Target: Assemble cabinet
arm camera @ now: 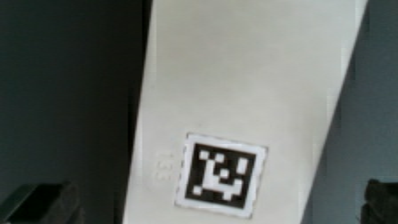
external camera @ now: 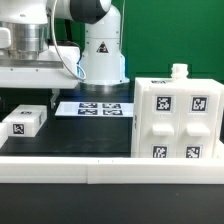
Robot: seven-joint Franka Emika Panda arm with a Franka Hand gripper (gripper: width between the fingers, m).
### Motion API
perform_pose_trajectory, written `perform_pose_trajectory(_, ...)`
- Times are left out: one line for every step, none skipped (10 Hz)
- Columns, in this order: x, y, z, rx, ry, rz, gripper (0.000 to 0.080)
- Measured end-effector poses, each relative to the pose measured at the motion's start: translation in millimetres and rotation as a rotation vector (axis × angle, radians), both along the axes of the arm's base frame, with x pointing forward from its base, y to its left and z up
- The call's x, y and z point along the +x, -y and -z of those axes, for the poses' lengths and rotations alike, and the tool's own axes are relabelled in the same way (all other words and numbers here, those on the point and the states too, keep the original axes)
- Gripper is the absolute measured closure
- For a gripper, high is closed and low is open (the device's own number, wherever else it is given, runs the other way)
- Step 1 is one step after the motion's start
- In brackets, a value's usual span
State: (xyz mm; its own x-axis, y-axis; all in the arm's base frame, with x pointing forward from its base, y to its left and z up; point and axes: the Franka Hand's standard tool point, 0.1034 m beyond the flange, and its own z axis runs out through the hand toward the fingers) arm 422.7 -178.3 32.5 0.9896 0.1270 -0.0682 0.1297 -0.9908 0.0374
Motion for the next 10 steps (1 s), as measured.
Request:
perform_pose_trajectory(-2.1,0.6,4.9,-0.003,-0.003,-0.001,0.0002)
perform_pose_trajectory(-3.4,1.7,10.6,-0.01,-0.001,-0.002,0.0002)
perform_pose_trajectory(-5.4,2.6,17.2,-0.015,-0.002,-0.002,0.0002)
perform_pose_trajectory(-7.7,2.2,21.2,-0.015,-0.009,-0.002,0.0002)
perform_pose_trajectory(-7.8,1.3,22.7,-0.016,-0.01,-0.005,0.0002)
perform_pose_trajectory(-7.2,0.4,22.6,-0.016,-0.009,-0.007,0.0002)
perform_pose_trajectory(-6.8,-0.3,22.5,-0.016,-0.009,-0.009,0.0002)
perform_pose_trajectory(-6.9,-0.2,22.6,-0.016,-0.009,-0.009,0.0093)
perform_pose_trajectory(-6.5,-0.1,22.2,-0.016,-0.008,-0.009,0.0236)
perform_pose_trajectory(-6.7,-0.3,22.4,-0.016,-0.008,-0.009,0.0235)
